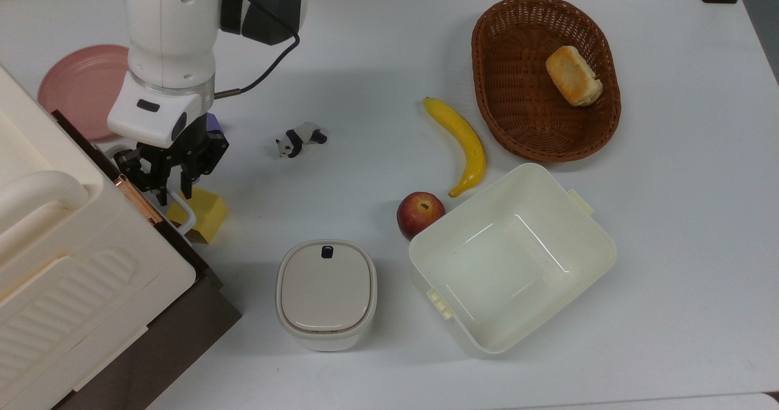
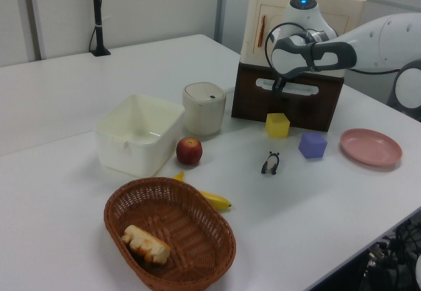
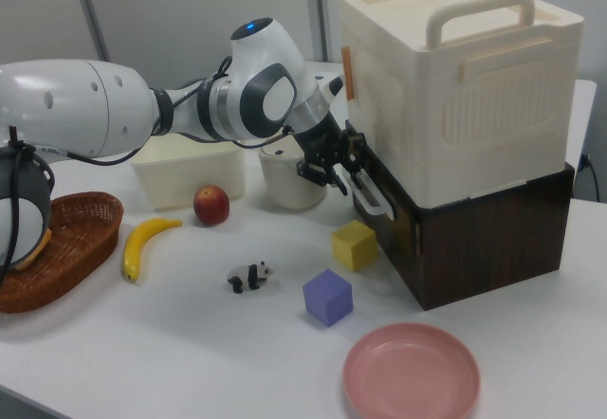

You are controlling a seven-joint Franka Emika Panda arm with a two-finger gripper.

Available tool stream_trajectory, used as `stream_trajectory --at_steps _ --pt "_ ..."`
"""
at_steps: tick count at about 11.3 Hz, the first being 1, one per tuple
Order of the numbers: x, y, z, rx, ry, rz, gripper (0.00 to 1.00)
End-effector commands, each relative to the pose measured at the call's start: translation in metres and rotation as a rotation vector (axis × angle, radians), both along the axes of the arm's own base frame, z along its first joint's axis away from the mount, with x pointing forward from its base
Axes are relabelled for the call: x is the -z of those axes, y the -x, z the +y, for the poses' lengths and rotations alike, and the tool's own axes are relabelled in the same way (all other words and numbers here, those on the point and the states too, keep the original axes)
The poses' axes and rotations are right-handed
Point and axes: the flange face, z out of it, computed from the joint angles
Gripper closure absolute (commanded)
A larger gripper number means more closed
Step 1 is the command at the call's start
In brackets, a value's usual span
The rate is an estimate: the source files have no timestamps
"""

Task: Slide open the drawer
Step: 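Pull the drawer handle outward from the wooden cabinet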

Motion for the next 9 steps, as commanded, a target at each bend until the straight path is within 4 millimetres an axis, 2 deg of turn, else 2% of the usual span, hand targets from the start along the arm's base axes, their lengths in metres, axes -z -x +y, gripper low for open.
stream_trajectory --at_steps 1,9 --pt "0.003 -0.003 0.003 0.003 -0.01 -0.018 0.77" --pt "-0.004 -0.002 0.014 -0.01 -0.019 -0.026 0.82"
